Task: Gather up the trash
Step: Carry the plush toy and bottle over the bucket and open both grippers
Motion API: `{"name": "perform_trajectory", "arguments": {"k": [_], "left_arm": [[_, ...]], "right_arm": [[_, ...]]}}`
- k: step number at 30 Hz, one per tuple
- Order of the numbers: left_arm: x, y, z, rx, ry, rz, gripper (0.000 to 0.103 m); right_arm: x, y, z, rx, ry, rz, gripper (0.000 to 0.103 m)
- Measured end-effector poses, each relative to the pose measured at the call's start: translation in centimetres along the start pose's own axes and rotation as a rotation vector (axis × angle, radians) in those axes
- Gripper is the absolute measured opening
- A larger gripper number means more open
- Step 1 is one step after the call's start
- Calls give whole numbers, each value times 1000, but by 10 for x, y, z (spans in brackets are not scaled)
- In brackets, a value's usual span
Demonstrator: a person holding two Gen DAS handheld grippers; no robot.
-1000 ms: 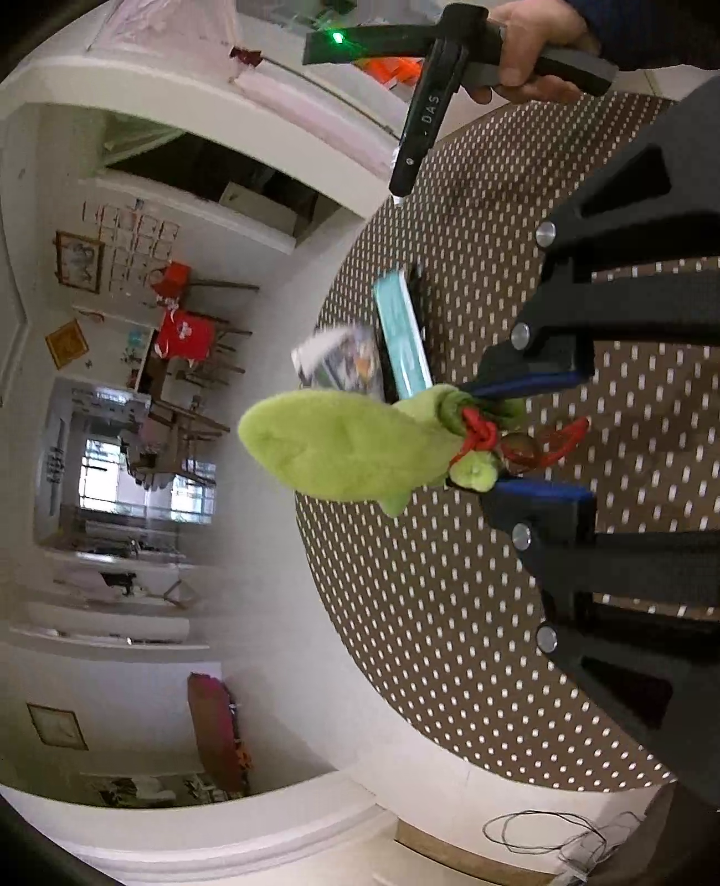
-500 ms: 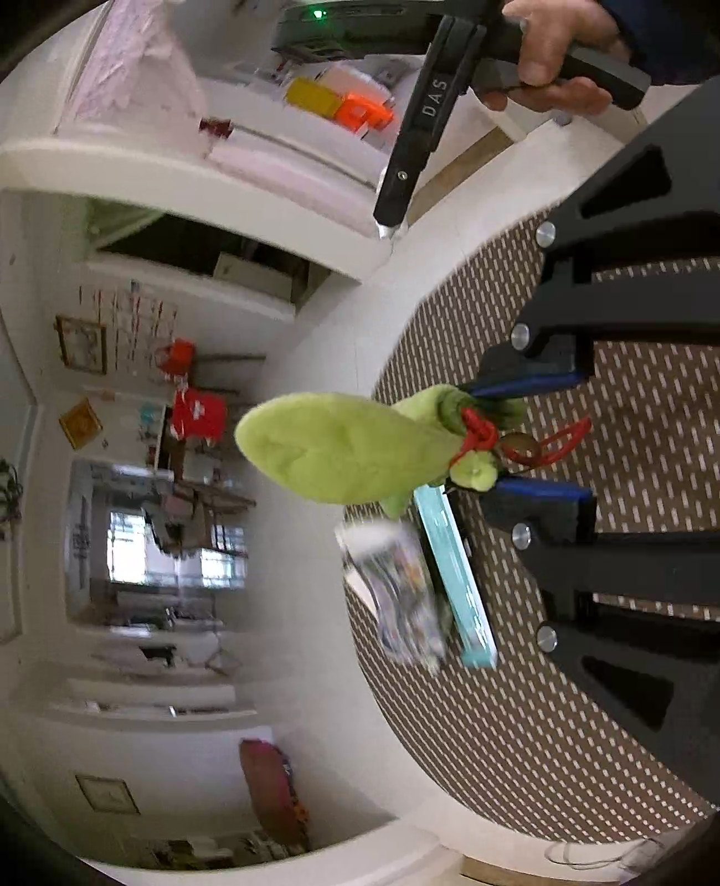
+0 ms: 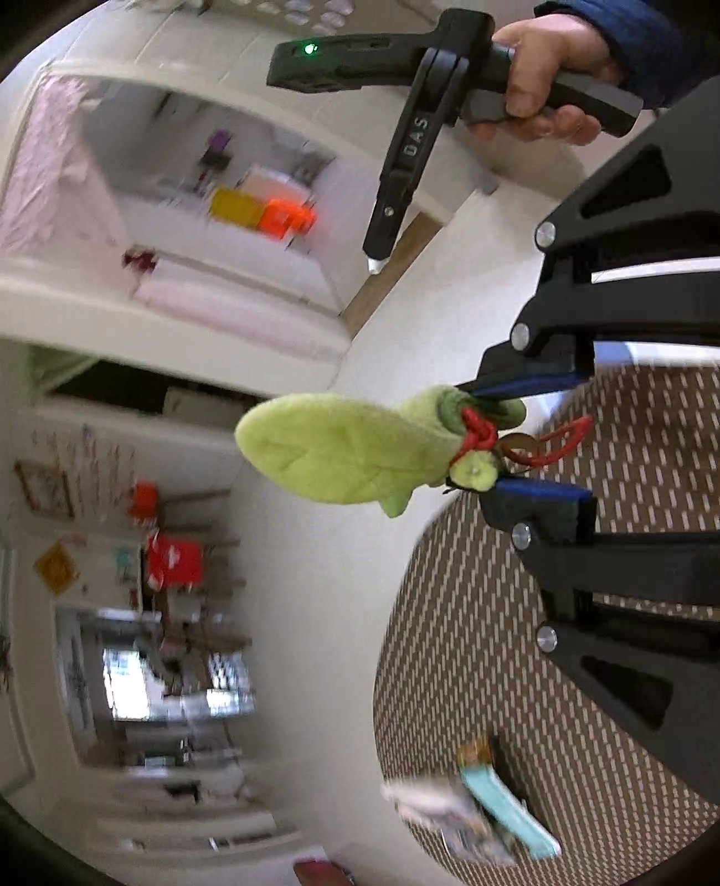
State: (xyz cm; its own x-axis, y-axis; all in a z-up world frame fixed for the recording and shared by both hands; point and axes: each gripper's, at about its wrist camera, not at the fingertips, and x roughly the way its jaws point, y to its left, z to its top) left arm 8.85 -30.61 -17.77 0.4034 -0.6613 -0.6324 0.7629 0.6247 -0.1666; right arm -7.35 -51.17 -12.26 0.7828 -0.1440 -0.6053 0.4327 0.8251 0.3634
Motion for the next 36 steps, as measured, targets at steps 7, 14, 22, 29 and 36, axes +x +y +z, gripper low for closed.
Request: {"name": "perform_trajectory", "arguments": {"k": [7, 14, 22, 29, 36], "left_arm": [[65, -62, -12, 86, 126, -82, 24], [123, -97, -26, 138, 262, -132, 24], [175, -120, -35, 217, 363, -144, 71], [161, -115, -31, 230, 294, -41, 93], [132, -97, -19, 173, 237, -44, 93]], "right_arm": [[6, -64, -18, 117, 54, -71, 48], [20, -96, -38, 204, 110, -84, 48], [40, -126, -56, 330, 162, -93, 87], [39, -147, -68, 411, 180, -165, 97], [40, -142, -60, 390, 171, -180, 97]]}}
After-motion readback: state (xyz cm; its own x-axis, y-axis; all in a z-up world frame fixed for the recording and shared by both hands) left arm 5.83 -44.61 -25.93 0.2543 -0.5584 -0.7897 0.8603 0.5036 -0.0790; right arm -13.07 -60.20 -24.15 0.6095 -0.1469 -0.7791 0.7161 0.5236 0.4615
